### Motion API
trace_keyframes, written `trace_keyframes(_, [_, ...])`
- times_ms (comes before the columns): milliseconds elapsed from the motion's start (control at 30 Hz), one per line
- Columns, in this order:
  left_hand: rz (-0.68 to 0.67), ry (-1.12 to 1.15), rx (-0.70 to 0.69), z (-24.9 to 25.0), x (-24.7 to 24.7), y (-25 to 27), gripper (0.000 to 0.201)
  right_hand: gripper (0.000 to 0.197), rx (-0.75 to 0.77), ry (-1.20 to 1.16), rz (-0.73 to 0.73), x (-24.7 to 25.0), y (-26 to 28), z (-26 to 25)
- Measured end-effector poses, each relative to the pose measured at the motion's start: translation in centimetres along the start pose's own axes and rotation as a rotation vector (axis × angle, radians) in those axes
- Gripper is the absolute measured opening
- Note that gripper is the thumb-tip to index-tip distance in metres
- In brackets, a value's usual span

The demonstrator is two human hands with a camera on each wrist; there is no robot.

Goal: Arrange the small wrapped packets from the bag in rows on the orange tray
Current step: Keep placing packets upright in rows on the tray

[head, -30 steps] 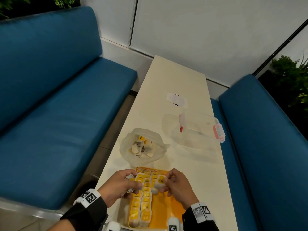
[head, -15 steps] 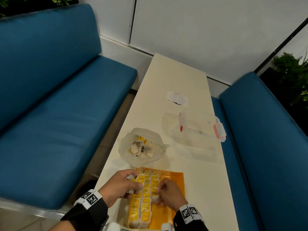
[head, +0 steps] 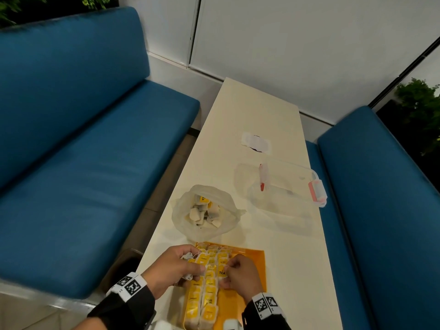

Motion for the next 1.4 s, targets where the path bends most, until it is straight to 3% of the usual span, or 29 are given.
trace_keyframes(100, [0.0,0.003,-0.006,0.1,0.0,0.0,0.021,0.009,0.022,0.021,0.026,0.3,0.6,-0.7])
trace_keyframes(200, [0.003,0.019,-0.022,0.3,-0.2,-0.1,0.018,0.014,0.195,0.064,0.087,1.5,1.7,-3.1])
trace_keyframes(267, [-0.013,0.031,-0.034,0.6,-0.6,-0.1,0.015,0.016,0.283,-0.031,-0.007,1.4,3.1,-5.1])
trace_keyframes(367, [-0.047,0.04,-0.069,1.2,-1.3,-0.1,0.017,0.015,0.28,-0.207,-0.176,1.0,5.0,-6.9])
trace_keyframes(500, [-0.056,0.074,-0.085,1.7,-1.8,-0.2,0.019,0.008,0.272,-0.351,-0.224,1.7,5.3,-7.4])
trace_keyframes(700, [-0.062,-0.01,-0.123,2.1,-2.0,-0.5,0.028,0.003,0.323,-0.274,-0.152,2.0,5.0,-7.2])
trace_keyframes(967, [0.015,-0.132,-0.198,2.0,-1.4,-0.6,0.014,0.003,0.332,-0.26,-0.14,2.0,4.7,-6.9])
trace_keyframes(1100, [0.044,-0.171,-0.222,2.0,-1.1,-0.6,0.029,0.003,0.345,-0.269,-0.148,2.1,4.6,-7.1])
trace_keyframes(1233, [0.081,-0.133,-0.179,1.6,-0.7,-0.5,0.015,0.005,0.285,-0.357,-0.121,2.8,3.8,-6.4])
trace_keyframes(1400, [0.1,-0.143,-0.144,1.4,-0.5,-0.3,0.013,0.005,0.237,-0.228,-0.102,3.4,2.7,-3.9])
Point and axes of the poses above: each hand's wrist, its own y-axis away from the middle knuckle, its own x-axis out of the back of the hand, z = x × y, the point moved 6 cm from there along -y, towards the middle knuckle, and after that the axes turned 8 degrees about z, right-handed, at the moved point
